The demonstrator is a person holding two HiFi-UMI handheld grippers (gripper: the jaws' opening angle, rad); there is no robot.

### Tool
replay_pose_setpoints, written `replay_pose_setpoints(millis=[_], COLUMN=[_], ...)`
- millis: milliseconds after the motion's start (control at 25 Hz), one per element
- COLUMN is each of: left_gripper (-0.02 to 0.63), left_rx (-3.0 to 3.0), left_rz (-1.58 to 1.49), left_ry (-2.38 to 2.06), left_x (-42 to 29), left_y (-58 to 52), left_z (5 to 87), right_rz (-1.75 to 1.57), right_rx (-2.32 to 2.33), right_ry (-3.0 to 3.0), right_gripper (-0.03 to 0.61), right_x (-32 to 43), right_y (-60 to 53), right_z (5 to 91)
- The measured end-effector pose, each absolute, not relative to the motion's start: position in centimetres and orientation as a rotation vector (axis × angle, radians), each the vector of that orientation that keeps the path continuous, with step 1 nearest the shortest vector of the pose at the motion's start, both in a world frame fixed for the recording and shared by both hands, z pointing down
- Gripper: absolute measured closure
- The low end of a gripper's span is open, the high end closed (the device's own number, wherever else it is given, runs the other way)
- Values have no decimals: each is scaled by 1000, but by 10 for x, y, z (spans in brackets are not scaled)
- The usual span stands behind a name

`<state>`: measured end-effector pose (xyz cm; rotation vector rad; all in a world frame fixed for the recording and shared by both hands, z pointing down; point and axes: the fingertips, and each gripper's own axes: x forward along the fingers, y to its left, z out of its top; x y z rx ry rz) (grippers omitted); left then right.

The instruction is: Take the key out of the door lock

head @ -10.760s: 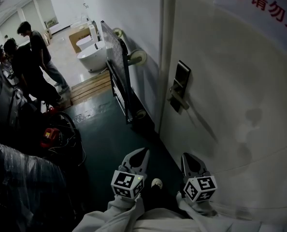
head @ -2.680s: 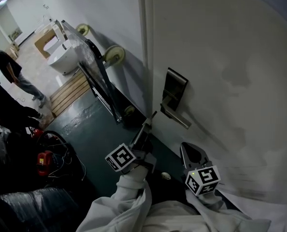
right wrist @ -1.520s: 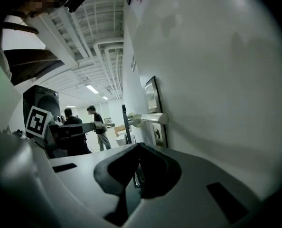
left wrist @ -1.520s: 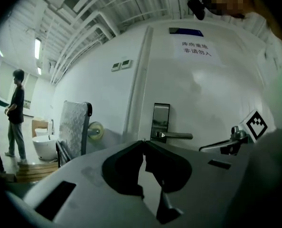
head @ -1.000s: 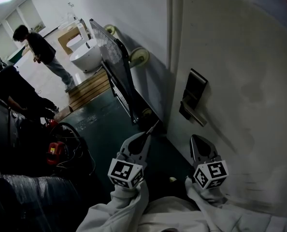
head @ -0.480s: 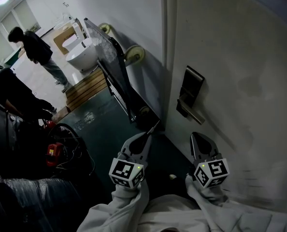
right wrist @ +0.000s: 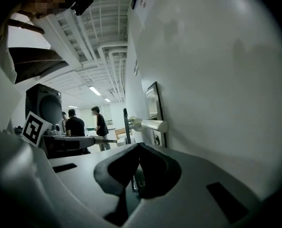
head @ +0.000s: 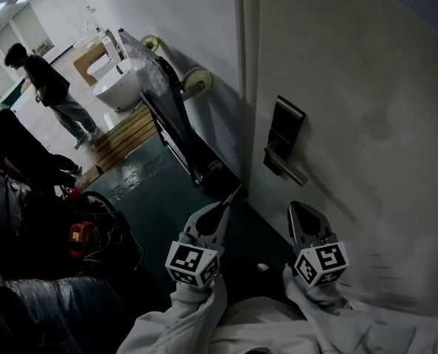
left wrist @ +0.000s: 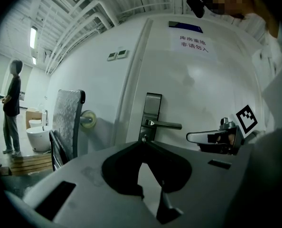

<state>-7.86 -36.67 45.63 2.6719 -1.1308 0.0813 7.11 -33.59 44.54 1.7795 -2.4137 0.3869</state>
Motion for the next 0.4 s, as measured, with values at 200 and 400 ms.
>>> replay_pose_setpoints(millis=[200,400], left_gripper=[591,589], left_rx=[2661,2659], left_rz=[75,76], left_ry=[-1113,-1099], left_x=[-74,-72], left_y=[-367,-367], left_z=[459,463], right_rz=[389,393], right_rx=[1791,1788], right_ry=[-2401,-2396], right_gripper=[528,528], right_x=[75,75], right_y=[-333,-333], right_z=[447,448])
